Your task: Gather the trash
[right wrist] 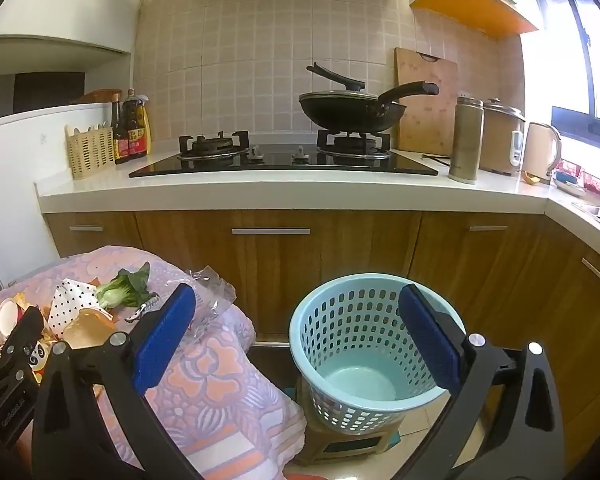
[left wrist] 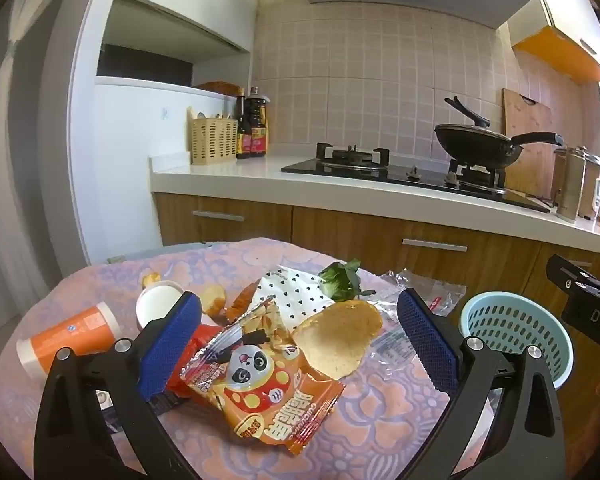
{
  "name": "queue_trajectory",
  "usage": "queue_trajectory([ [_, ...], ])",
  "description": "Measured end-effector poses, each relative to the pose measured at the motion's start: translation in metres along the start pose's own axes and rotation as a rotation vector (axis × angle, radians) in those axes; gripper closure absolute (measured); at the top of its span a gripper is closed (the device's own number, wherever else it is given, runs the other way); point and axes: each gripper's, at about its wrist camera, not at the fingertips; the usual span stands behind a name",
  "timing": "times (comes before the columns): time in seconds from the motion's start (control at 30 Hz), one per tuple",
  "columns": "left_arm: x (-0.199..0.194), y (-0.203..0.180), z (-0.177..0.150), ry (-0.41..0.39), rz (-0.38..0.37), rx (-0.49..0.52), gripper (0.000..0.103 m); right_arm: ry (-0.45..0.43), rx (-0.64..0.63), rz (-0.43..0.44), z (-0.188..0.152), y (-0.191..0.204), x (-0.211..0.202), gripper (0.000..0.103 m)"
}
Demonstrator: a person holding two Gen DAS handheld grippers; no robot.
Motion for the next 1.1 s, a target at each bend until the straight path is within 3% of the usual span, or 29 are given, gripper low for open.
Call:
queue_trajectory([
  [1.1,-0.0018,-0.0036,0.0011,-0.011,-0.011,-0.003,0.008,0.016,0.005,0.005,-0.0013,-0.0025,0.0048,0.006],
])
Point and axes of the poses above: each gripper's, at about its wrist camera, not at the fingertips, and x roughly the way its jaws point, y to its left, z to its top, and after that the axes turned 13 degrees about y, right-handed
